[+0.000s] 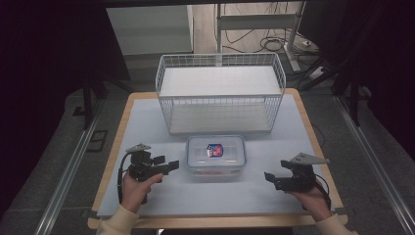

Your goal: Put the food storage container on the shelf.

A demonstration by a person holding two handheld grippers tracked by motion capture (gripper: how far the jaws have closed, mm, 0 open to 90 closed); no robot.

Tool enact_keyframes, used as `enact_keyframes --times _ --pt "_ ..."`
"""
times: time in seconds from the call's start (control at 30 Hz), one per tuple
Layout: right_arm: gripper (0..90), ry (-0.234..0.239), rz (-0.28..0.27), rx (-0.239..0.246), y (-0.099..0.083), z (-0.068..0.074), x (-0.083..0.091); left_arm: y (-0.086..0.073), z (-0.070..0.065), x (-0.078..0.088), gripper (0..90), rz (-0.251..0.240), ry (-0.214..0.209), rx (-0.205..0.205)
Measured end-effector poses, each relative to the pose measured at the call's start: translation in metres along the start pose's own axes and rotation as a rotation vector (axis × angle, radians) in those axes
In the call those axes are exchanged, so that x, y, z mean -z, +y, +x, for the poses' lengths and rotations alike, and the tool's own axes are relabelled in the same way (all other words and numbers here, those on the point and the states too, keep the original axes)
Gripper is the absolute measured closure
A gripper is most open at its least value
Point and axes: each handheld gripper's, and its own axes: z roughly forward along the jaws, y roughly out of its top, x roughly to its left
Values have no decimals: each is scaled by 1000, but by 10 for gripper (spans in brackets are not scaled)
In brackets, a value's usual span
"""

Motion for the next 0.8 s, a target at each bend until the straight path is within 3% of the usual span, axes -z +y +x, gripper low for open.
enact_keyframes --times 0.23,0.47,0.57,0.7,0.8 --pt "144 5 -6 -10 4 0 -1 12 -4 -12 215 -1 -29 14" --pt "146 9 -17 -21 9 -1 -4 20 9 -30 203 38 -74 77" --pt "146 10 -18 -15 10 0 -5 27 11 -37 205 39 -53 67" --pt "146 5 -14 -14 9 1 -5 30 15 -50 204 49 -99 114" --pt "146 6 -11 -19 9 0 -5 28 15 -58 205 79 -106 113"
